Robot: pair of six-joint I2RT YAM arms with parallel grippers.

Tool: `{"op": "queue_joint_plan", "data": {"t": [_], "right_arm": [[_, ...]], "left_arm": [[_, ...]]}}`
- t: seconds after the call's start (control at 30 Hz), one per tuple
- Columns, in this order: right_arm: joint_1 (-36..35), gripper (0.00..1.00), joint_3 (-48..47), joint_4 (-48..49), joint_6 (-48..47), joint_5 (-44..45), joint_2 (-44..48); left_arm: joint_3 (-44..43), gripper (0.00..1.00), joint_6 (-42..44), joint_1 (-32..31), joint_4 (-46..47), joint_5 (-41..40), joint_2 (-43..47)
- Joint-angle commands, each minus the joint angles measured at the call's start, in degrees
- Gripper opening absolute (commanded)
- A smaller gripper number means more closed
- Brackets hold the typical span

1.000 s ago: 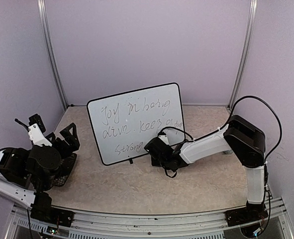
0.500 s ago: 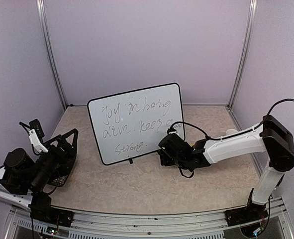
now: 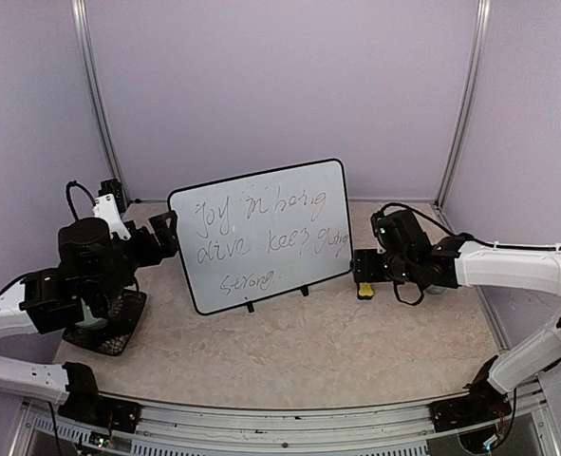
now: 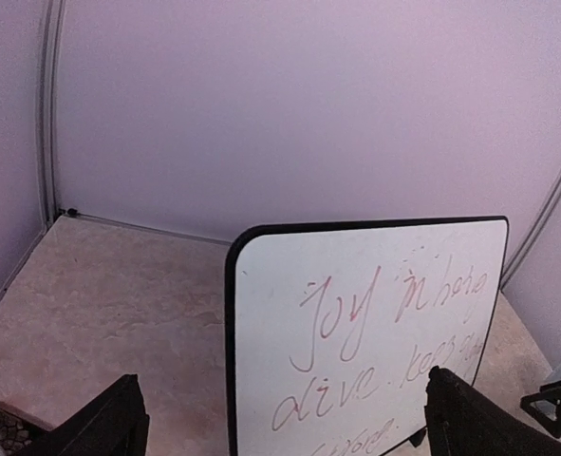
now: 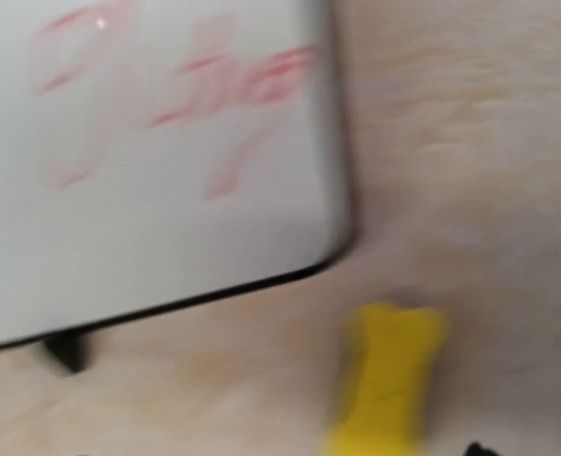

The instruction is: Erase the whiteboard

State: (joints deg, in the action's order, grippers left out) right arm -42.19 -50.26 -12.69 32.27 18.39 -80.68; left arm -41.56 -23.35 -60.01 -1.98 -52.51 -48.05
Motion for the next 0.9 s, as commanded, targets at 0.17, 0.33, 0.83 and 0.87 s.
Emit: {"op": "queue_joint_plan", "data": {"t": [0.17,0.33,0.83,0.87], "right_arm": [[8.70,0.82,1.70,-4.35,-2.79,-2.97,-4.92],[8.71,0.78,0.82,-2.22,-1.55,-7.20,-9.88],[8.62,0.70,-6.08,-0.67,1.70,-8.14,-21.86],[8.62,0.68,-5.52,0.13,1.71,-8.19,-21.91]], "left_arm": [[1.51,0.99,0.70,16.63,10.53,16.73,-7.61],[-3.63,0.99,2.00,19.80,9.13,18.69,-17.72],[0.35,0.99,2.88,20.54,12.08,20.26,-16.52],[0.97,0.99,2.82,20.53,12.32,20.44,-16.04]]}}
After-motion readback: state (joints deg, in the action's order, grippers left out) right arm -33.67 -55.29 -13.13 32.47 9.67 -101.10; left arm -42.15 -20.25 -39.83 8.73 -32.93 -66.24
